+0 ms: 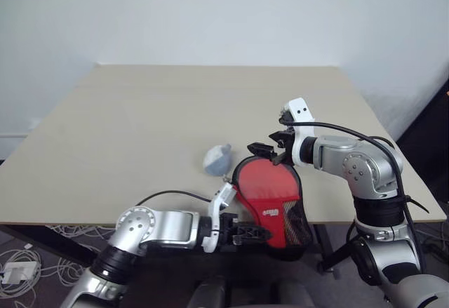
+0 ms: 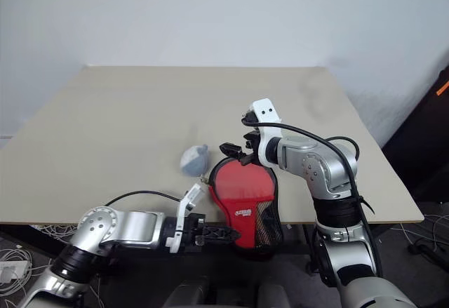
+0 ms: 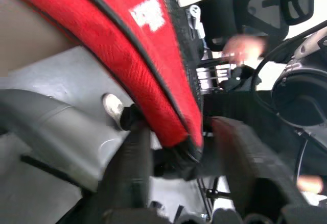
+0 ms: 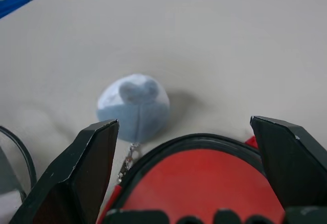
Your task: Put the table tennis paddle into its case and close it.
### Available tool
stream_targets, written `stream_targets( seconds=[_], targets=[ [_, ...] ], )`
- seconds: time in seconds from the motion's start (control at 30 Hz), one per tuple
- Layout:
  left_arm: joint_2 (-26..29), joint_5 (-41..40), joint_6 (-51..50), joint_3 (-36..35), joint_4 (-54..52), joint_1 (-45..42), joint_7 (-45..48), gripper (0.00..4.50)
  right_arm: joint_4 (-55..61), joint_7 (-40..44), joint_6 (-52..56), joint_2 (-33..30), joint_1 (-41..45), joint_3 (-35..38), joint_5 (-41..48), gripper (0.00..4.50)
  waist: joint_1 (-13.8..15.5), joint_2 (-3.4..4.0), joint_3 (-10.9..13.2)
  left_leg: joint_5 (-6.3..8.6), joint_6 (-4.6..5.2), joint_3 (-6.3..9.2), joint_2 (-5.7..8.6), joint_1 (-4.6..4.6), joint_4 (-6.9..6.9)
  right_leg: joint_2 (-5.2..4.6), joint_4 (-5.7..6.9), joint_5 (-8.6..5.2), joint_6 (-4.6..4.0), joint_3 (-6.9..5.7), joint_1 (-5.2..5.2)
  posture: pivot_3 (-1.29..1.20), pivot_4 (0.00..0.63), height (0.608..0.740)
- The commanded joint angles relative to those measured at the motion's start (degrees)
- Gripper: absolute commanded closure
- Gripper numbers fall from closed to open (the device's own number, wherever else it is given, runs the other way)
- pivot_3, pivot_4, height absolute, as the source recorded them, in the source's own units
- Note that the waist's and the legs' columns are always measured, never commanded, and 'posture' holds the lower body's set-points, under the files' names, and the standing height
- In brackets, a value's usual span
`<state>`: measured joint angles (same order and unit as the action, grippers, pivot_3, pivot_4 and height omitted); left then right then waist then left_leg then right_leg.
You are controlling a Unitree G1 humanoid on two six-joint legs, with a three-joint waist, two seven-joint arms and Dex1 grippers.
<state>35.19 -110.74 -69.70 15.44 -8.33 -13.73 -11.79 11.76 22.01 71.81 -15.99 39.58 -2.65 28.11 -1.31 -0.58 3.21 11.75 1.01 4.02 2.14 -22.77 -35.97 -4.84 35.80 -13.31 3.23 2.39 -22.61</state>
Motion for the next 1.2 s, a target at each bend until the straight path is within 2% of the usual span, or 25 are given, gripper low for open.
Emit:
stream_targets(
  seconds=[0.03, 0.07, 0.13, 0.17, 0.23, 0.3, 0.37, 0.5, 0.73, 0.87, 1.17, 1.2],
  targets=[
    [5.6, -2.1, 0.0, -4.7, -4.2, 1.7, 4.1, 1.17, 1.5, 0.0, -1.2, 0.2, 1.2, 1.1, 0.5, 0.00, 0.0, 0.01, 0.0, 0.00, 0.00, 0.00, 0.00, -0.01, 0.01, -0.01, -0.01, 0.00, 0.00, 0.00, -0.02, 0.00, 0.000, 0.739],
    [8.8, -2.2, -0.4, -6.9, -5.7, 2.8, 5.6, 0.84, 1.2, 0.3, -1.6, 0.1, 1.2, 0.9, 0.4, 0.00, 0.0, 0.03, 0.0, 0.01, -0.01, -0.02, -0.01, -0.02, 0.04, -0.02, -0.01, 0.00, 0.00, 0.01, -0.05, 0.00, 0.000, 0.739],
    [14.4, 2.6, -2.0, -11.4, -9.5, 3.4, 11.0, 0.21, 0.8, 0.7, -2.3, -0.1, 1.2, 0.6, 0.2, 0.00, -0.2, -0.04, 0.1, 0.01, -0.02, -0.06, -0.03, -0.07, 0.09, -0.02, 0.00, 0.00, -0.01, 0.05, -0.18, 0.00, 0.000, 0.739],
    [17.0, 7.5, -2.6, -12.7, -11.8, 3.0, 15.2, 0.03, 0.6, 1.0, -2.6, -0.4, 1.2, 0.6, 0.1, 0.00, -0.2, 0.02, 0.1, 0.01, -0.06, -0.06, -0.10, -0.22, 0.09, 0.03, 0.02, 0.03, -0.05, 0.03, -0.35, 0.00, 0.000, 0.739],
    [19.8, 13.9, -0.9, -16.5, -12.5, 0.6, 24.2, 0.03, 0.3, 1.7, -2.7, -0.8, 1.0, 0.8, 0.5, 0.00, 0.1, 0.21, 0.1, -0.04, -0.11, -0.12, -0.06, -0.41, 0.10, 0.03, 0.04, 0.06, -0.11, 0.02, -0.60, 0.00, 0.000, 0.739],
    [19.3, 17.7, 2.9, -19.6, -7.8, -4.1, 29.1, 0.03, 0.6, 2.2, -2.8, -1.3, 0.6, 0.4, 0.6, 0.00, 0.4, 0.36, 0.2, -0.11, -0.07, -0.14, -0.01, -0.60, 0.09, 0.00, 0.03, 0.09, -0.12, -0.01, -0.72, 0.00, 0.000, 0.739],
    [18.4, 27.1, 8.9, -20.3, -3.8, -8.6, 35.7, 0.03, 0.6, 2.3, -3.6, -1.6, -0.2, -0.4, -0.1, 0.00, 0.3, 0.33, 0.2, -0.19, -0.07, -0.12, -0.02, -0.73, 0.06, 0.00, 0.02, 0.16, -0.10, -0.08, -0.82, 0.00, 0.000, 0.739],
    [13.4, 41.8, 19.2, -19.2, 7.3, -15.5, 41.9, 0.03, 0.9, 2.7, -7.0, -2.9, -2.7, -3.9, -2.6, 0.00, 0.0, 0.36, 0.2, -0.20, -0.05, -0.18, -0.01, -0.73, 0.11, 0.02, -0.01, 0.17, -0.08, -0.02, -0.82, 0.00, 0.000, 0.739],
    [2.7, 55.3, 26.7, -18.2, 16.4, -18.4, 47.5, 0.03, -0.2, 4.1, -14.5, -4.6, -7.1, -9.3, -7.1, 0.00, -0.1, 0.25, 0.2, -0.34, 0.20, -0.20, -0.03, -0.85, 0.12, 0.06, 0.00, 0.27, 0.08, 0.08, -0.84, 0.00, 0.000, 0.739],
    [-1.6, 60.5, 28.0, -17.1, 17.6, -16.7, 49.5, 0.00, -1.0, 3.7, -16.3, -3.6, -8.4, -9.2, -8.2, 1.25, 0.0, 0.23, 0.2, -0.35, 0.21, -0.16, -0.04, -0.84, 0.02, 0.06, 0.07, 0.28, 0.10, 0.04, -0.78, 0.00, 0.000, 0.739],
    [-8.2, 67.4, 30.3, -18.5, 21.4, -15.7, 50.9, 0.00, -2.9, 3.5, -18.3, -0.9, -11.3, -9.5, -9.3, 4.48, 0.0, 0.21, 0.2, -0.38, 0.25, -0.13, -0.04, -0.82, -0.09, 0.07, 0.12, 0.36, 0.18, 0.05, -0.71, 0.00, 0.000, 0.739],
    [-8.7, 68.1, 30.7, -18.5, 22.1, -16.0, 51.2, 0.00, -3.4, 3.6, -18.9, -0.9, -11.5, -10.2, -10.0, 4.48, 0.0, 0.21, 0.2, -0.38, 0.25, -0.13, -0.04, -0.82, -0.09, 0.07, 0.12, 0.37, 0.16, 0.05, -0.71, 0.00, 0.000, 0.739]
  ],
)
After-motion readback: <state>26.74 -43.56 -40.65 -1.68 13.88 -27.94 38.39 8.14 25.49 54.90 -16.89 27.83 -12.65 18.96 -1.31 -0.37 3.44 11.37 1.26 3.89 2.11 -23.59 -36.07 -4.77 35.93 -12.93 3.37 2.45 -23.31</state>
